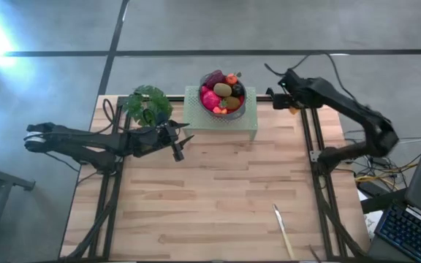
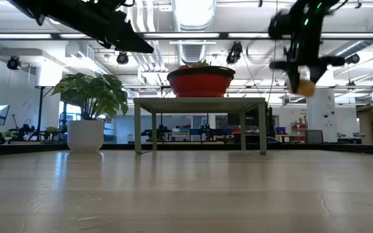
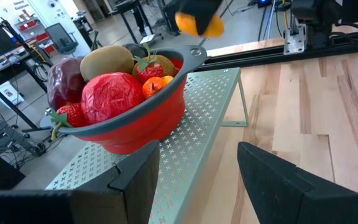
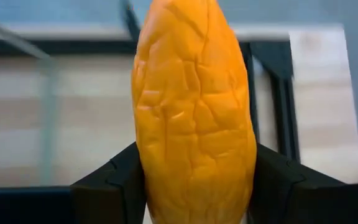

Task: Pick & Place Fruit
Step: Put the mango into the red bowl on the shelf

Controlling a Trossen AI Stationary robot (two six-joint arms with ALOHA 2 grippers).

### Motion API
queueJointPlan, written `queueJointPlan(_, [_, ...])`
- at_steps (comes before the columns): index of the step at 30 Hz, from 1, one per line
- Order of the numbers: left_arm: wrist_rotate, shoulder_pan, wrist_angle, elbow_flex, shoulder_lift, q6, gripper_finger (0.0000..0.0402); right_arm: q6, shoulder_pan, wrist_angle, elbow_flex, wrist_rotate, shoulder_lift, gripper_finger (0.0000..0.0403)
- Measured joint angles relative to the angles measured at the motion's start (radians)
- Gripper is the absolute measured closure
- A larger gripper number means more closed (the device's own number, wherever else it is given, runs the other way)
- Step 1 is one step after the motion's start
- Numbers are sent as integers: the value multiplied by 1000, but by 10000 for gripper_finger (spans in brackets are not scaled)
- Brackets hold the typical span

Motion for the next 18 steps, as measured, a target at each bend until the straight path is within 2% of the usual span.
queueJointPlan(4, [0,0,0,0,0,0,179,-36,134,121,-19,46,-165,206])
queueJointPlan(9, [0,0,0,0,0,0,179,-147,330,465,-123,84,-314,209])
queueJointPlan(14, [0,0,0,0,0,0,179,-333,449,832,-238,88,-363,203])
queueJointPlan(18, [0,0,0,0,0,0,179,-444,476,993,-285,77,-340,201])
